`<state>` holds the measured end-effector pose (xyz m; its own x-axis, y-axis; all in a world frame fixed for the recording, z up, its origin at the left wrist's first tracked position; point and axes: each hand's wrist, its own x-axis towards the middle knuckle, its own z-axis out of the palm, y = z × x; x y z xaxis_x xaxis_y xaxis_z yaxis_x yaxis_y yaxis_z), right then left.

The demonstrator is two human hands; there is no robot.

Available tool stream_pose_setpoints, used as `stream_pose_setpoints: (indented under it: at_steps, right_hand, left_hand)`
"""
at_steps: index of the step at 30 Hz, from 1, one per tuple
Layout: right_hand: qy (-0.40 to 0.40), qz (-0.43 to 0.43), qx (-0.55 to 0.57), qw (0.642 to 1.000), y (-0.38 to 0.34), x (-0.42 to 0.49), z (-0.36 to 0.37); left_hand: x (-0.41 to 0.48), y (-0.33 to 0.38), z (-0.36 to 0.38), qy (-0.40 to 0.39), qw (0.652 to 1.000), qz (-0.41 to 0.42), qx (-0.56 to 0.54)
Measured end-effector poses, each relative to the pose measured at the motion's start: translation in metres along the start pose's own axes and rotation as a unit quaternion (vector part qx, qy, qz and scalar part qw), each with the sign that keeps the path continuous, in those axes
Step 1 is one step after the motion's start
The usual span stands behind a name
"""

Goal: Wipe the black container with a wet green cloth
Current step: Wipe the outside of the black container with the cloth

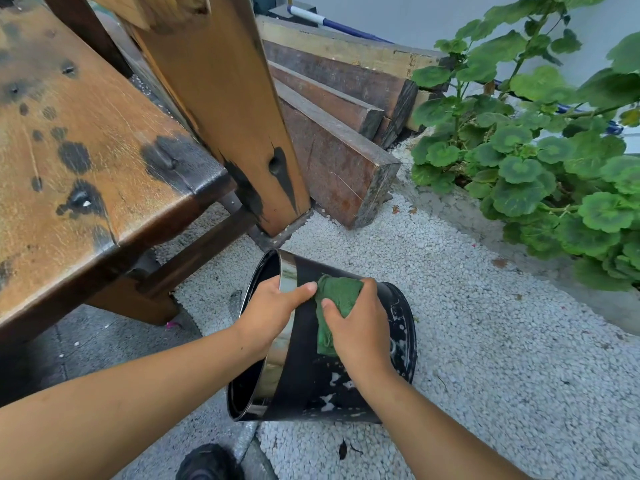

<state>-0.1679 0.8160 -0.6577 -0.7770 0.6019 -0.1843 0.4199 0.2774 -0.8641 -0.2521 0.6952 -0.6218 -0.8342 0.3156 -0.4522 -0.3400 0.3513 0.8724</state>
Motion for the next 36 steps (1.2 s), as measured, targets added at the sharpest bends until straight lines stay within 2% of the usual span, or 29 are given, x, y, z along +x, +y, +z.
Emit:
stream_pose_setpoints:
  at_steps: [9, 17, 19, 21, 24, 29, 32, 36]
  right_hand:
    - [0.013, 0.061, -0.066, 0.996, 0.040, 0.024, -0.012]
    - [0.037, 0.073, -0.125, 0.989, 0.063, 0.036, -0.018]
    - [0.043, 0.077, -0.130, 0.988, 0.066, 0.038, -0.019]
    - [0.049, 0.082, -0.125, 0.988, 0.068, 0.040, -0.020]
    - [0.050, 0.093, -0.109, 0.988, 0.070, 0.042, -0.024]
    - [0.071, 0.131, -0.004, 0.989, 0.062, 0.052, -0.038]
    - [0.091, 0.119, 0.075, 0.986, 0.044, 0.055, -0.048]
    - [0.049, 0.081, 0.148, 0.984, 0.014, 0.035, -0.043]
  left_hand:
    - [0.006, -0.006, -0.022, -0.003, 0.999, -0.045, -0.008]
    - [0.013, -0.012, -0.036, -0.009, 0.998, -0.065, 0.005]
    - [0.013, -0.004, -0.039, -0.035, 0.993, -0.104, 0.045]
    - [0.013, 0.003, -0.046, -0.081, 0.985, -0.147, 0.034]
    - [0.001, -0.005, -0.049, -0.144, 0.978, -0.143, -0.052]
    - [-0.024, -0.029, -0.035, -0.104, 0.986, -0.125, -0.040]
    - [-0.022, -0.025, -0.036, -0.050, 0.988, -0.142, -0.044]
    - [-0.018, -0.010, -0.028, -0.023, 0.988, -0.135, -0.066]
